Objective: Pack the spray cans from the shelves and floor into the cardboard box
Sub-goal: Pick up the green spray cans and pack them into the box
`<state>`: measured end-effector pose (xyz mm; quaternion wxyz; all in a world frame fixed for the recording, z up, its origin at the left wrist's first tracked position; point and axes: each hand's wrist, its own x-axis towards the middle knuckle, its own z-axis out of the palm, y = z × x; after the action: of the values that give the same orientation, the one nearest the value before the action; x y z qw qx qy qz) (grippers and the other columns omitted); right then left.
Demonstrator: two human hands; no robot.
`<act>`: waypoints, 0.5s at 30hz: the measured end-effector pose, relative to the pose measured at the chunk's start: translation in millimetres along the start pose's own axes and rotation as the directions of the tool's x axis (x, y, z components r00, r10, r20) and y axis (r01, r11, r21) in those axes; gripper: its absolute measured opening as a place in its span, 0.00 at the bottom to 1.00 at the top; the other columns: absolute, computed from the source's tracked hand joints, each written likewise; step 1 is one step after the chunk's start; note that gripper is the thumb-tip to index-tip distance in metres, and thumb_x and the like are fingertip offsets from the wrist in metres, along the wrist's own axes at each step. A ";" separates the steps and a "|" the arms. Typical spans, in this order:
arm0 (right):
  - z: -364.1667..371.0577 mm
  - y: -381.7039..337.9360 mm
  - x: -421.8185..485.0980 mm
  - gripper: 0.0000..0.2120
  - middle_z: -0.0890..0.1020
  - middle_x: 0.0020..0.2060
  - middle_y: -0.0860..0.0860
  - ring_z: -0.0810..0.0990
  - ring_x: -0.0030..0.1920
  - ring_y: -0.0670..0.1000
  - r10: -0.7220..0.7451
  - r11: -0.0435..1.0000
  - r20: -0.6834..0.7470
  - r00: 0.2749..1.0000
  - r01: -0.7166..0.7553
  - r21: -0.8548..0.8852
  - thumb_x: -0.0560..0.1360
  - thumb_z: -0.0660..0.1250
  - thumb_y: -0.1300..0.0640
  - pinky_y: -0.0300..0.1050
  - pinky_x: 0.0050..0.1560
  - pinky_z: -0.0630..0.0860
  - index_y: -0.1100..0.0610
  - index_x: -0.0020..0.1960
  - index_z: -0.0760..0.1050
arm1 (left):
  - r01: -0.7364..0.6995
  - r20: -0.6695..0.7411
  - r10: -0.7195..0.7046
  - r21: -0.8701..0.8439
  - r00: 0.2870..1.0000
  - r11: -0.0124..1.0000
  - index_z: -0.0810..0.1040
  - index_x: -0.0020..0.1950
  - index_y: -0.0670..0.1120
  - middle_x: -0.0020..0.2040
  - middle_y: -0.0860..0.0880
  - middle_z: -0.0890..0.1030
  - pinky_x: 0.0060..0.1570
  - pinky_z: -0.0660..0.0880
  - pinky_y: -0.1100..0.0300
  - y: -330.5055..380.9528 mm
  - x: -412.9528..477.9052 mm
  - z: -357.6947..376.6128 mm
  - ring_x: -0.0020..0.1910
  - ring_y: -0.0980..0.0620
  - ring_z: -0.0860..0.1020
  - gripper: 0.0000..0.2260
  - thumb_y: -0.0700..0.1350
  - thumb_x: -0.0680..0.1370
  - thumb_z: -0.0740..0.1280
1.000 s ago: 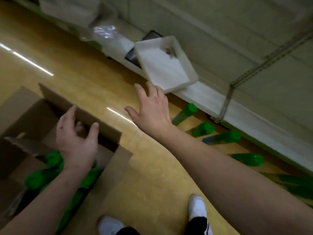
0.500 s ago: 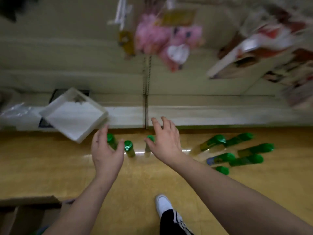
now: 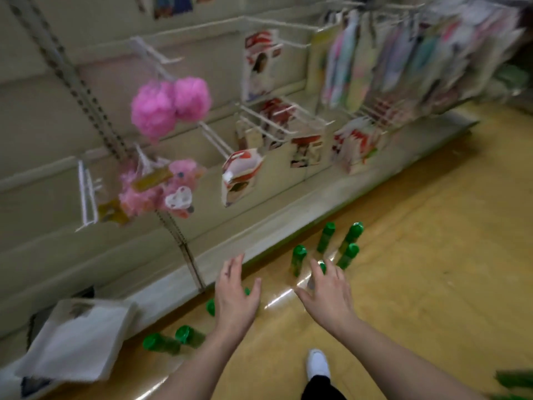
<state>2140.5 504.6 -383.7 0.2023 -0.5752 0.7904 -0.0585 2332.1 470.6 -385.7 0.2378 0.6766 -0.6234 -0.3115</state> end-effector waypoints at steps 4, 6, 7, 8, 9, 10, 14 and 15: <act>-27.6 59.9 10.6 0.37 0.64 0.76 0.58 0.64 0.74 0.58 0.137 0.990 -0.049 0.989 -0.136 0.028 0.77 0.63 0.36 0.51 0.71 0.64 0.51 0.80 0.56 | -0.065 0.127 0.056 0.063 0.990 0.996 0.61 0.79 0.55 0.77 0.49 0.65 0.73 0.61 0.55 35.9 15.6 43.2 0.75 0.49 0.64 0.32 0.53 0.78 0.70; -36.4 91.9 21.6 0.38 0.64 0.75 0.57 0.64 0.73 0.58 0.185 0.982 -0.053 0.981 -0.182 0.042 0.77 0.63 0.36 0.51 0.71 0.64 0.52 0.79 0.56 | -0.078 0.187 0.062 0.076 0.980 0.994 0.60 0.79 0.56 0.76 0.51 0.65 0.74 0.64 0.52 54.4 23.1 72.9 0.74 0.50 0.65 0.33 0.53 0.77 0.71; -37.9 107.6 29.0 0.38 0.63 0.76 0.57 0.63 0.74 0.58 0.203 0.979 -0.046 0.978 -0.201 0.047 0.77 0.63 0.36 0.51 0.71 0.63 0.52 0.79 0.56 | -0.083 0.216 0.063 0.084 0.974 0.993 0.60 0.79 0.56 0.76 0.51 0.65 0.74 0.64 0.52 63.6 27.8 88.7 0.74 0.51 0.65 0.33 0.53 0.77 0.71; -37.8 123.3 37.7 0.38 0.63 0.76 0.57 0.62 0.75 0.58 0.220 0.974 -0.030 0.975 -0.218 0.055 0.77 0.63 0.35 0.51 0.72 0.63 0.52 0.80 0.55 | -0.091 0.244 0.066 0.093 0.968 0.991 0.60 0.79 0.56 0.76 0.52 0.65 0.74 0.64 0.53 71.8 34.0 105.5 0.74 0.51 0.64 0.34 0.53 0.76 0.71; -37.1 139.5 47.3 0.39 0.62 0.76 0.58 0.62 0.75 0.58 0.238 0.969 -0.007 0.971 -0.237 0.066 0.77 0.63 0.35 0.52 0.72 0.63 0.52 0.80 0.55 | -0.102 0.272 0.072 0.099 0.960 0.990 0.61 0.79 0.55 0.76 0.52 0.64 0.74 0.63 0.54 80.9 41.3 123.3 0.74 0.51 0.64 0.34 0.53 0.76 0.71; -35.7 156.4 58.1 0.39 0.61 0.77 0.58 0.61 0.75 0.58 0.257 0.963 0.020 0.966 -0.257 0.075 0.77 0.63 0.35 0.52 0.72 0.63 0.52 0.80 0.54 | -0.105 0.297 0.069 0.105 0.952 0.989 0.61 0.79 0.55 0.77 0.52 0.64 0.74 0.62 0.54 89.8 48.9 141.6 0.75 0.51 0.63 0.34 0.52 0.76 0.71; -25.5 222.6 112.8 0.39 0.61 0.77 0.57 0.61 0.75 0.58 0.301 0.946 0.110 0.947 -0.311 0.095 0.77 0.63 0.35 0.52 0.72 0.64 0.52 0.80 0.54 | -0.059 0.345 0.002 0.157 0.939 0.986 0.61 0.79 0.54 0.77 0.50 0.64 0.71 0.63 0.55 114.7 80.9 218.1 0.75 0.50 0.64 0.33 0.53 0.77 0.71; -20.3 236.6 128.5 0.39 0.61 0.77 0.57 0.61 0.75 0.58 0.298 0.946 0.130 0.946 -0.310 0.091 0.77 0.63 0.35 0.52 0.72 0.64 0.52 0.80 0.54 | -0.052 0.358 -0.014 0.174 0.934 0.983 0.62 0.79 0.53 0.77 0.49 0.64 0.71 0.63 0.55 116.4 90.4 237.1 0.75 0.49 0.64 0.33 0.53 0.77 0.71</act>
<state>1890.2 460.3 -474.6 0.2853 -0.4366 0.8524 -0.0369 2083.5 384.0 -478.5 0.0610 0.6214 -0.6884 -0.3691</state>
